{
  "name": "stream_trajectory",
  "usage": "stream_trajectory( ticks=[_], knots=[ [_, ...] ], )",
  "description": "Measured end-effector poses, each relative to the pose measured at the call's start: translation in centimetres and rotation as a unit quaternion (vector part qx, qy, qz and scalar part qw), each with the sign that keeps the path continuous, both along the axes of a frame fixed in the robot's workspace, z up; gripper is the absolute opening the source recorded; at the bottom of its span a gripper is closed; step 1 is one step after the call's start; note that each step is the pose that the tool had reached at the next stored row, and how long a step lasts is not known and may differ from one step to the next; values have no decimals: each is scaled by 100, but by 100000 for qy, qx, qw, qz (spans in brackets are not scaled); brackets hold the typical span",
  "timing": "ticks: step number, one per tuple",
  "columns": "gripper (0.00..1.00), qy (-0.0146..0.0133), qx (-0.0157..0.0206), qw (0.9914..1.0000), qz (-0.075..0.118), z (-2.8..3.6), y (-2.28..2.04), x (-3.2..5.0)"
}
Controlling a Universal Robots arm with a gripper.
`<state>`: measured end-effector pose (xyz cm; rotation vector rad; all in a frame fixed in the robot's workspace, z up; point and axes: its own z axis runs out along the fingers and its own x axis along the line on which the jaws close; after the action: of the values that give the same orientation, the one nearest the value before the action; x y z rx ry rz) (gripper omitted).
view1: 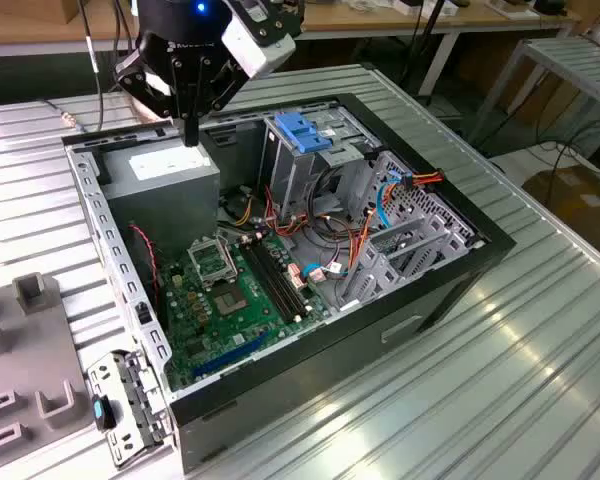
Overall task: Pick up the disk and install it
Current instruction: 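Reach for the disk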
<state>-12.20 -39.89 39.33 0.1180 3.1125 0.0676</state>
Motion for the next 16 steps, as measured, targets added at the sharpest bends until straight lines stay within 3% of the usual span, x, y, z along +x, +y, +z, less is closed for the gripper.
stream_trajectory(
  ticks=[16],
  knots=[
    [11,0,2,100000,4,0,0,-43]
  ],
)
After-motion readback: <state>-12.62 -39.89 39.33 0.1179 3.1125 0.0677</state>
